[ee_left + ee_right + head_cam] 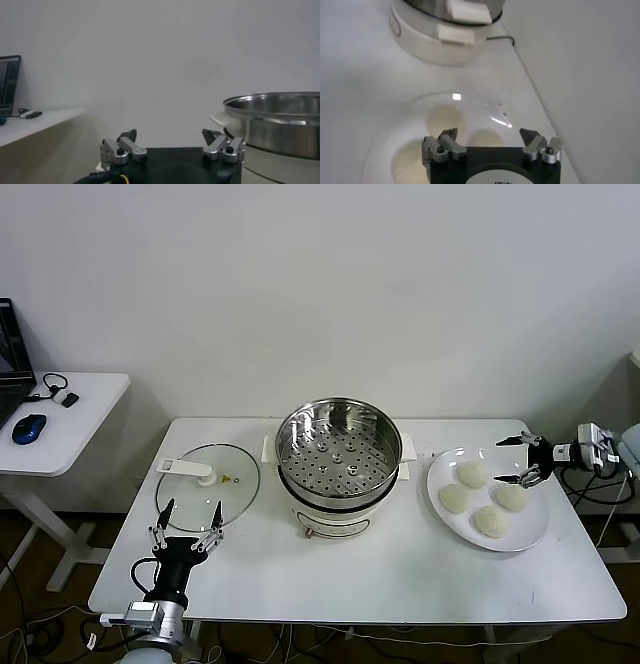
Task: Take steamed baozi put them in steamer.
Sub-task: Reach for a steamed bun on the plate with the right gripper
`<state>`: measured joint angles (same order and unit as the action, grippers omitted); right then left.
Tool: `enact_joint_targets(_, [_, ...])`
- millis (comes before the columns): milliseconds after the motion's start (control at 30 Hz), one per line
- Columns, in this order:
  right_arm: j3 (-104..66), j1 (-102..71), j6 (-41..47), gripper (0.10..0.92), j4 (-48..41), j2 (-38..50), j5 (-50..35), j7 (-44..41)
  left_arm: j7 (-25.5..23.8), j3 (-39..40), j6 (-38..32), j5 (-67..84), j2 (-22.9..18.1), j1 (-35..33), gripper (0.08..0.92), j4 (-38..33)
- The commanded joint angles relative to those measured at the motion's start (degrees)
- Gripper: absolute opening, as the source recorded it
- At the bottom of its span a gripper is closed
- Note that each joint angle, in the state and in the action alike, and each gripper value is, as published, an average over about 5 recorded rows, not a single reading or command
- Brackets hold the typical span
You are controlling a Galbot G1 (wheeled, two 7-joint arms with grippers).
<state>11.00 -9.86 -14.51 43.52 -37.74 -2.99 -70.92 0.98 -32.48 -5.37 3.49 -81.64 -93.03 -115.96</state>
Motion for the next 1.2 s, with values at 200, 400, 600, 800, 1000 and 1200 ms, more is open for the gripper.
enact_joint_targets(200, [9.62, 20.29, -7.56, 0.823, -25.09, -16.61, 23.49, -6.44, -0.09, -0.08, 0.16, 0.64, 0.63, 0.06, 0.823, -0.09])
enact_joint_targets(400, [8.37, 18.17, -8.55, 0.823, -25.67, -19.94, 29.97, -6.06, -0.14, -0.26, 0.17, 0.87, 0.63, -0.09, 0.823, -0.25])
enact_joint_targets(600, [6.99, 15.73, -8.28, 0.823, -25.64, -22.07, 33.51, -5.02, -0.17, -0.53, 0.08, 1.09, 0.64, -0.26, 0.823, -0.37])
enact_joint_targets(800, [5.93, 14.26, -7.99, 0.823, -26.22, -23.24, 35.99, -3.34, -0.17, -0.71, -0.03, 1.28, 0.59, -0.51, 0.823, -0.60])
enact_joint_targets(1000, [5.42, 13.70, -7.96, 0.823, -27.32, -23.62, 36.37, -0.79, -0.18, -0.85, -0.19, 1.45, 0.54, -0.75, 0.823, -0.73])
enact_joint_targets(1200, [5.16, 13.58, -7.89, 0.823, -28.09, -23.81, 36.21, 1.46, -0.18, -0.71, -0.29, 1.53, 0.39, -0.79, 0.823, -0.66])
